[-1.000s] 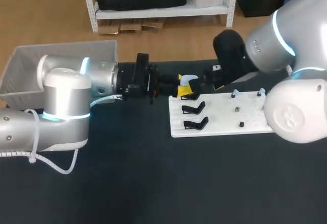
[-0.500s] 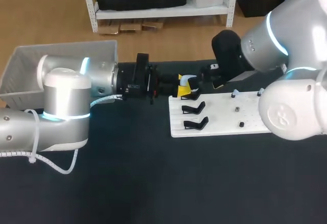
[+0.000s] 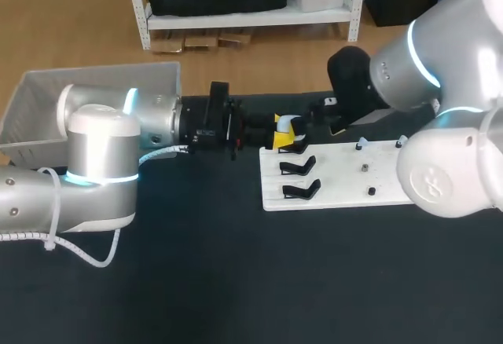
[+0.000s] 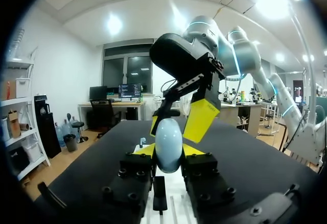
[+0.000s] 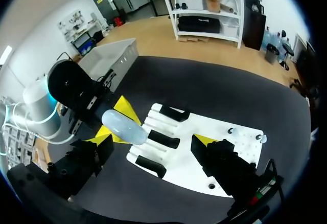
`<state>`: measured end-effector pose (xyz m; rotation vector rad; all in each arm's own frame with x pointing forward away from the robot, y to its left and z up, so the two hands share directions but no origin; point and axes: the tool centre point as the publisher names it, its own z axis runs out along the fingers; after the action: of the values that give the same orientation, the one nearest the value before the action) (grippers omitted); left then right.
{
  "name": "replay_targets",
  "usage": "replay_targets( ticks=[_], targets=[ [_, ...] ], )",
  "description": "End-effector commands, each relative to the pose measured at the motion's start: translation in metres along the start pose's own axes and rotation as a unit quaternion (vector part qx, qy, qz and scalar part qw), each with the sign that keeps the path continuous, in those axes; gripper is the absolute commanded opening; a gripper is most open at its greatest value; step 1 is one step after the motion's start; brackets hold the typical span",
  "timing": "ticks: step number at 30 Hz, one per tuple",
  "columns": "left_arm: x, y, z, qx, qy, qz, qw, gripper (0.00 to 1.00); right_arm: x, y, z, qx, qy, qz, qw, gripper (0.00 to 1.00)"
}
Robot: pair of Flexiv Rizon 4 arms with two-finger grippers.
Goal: Pick up each earbud case from the left stands, insert the matching earbuds, close the lid, and place the case in the box.
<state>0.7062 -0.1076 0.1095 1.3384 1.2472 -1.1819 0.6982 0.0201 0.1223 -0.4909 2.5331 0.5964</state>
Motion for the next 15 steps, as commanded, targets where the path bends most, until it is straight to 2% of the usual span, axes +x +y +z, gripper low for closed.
replay_targets(
  ticks=[1, 15],
  targets=[
    [0.002, 0.000, 0.000, -0.002, -0.003, 0.002, 1.000, 0.00, 0.001, 0.000, 0.002, 0.006, -0.004, 0.003, 1.000, 1.00],
    [0.002, 0.000, 0.000, -0.002, -0.003, 0.002, 1.000, 0.00, -0.013, -0.004, -0.008, 0.007, -0.031, 0.008, 0.999, 1.00]
  ],
)
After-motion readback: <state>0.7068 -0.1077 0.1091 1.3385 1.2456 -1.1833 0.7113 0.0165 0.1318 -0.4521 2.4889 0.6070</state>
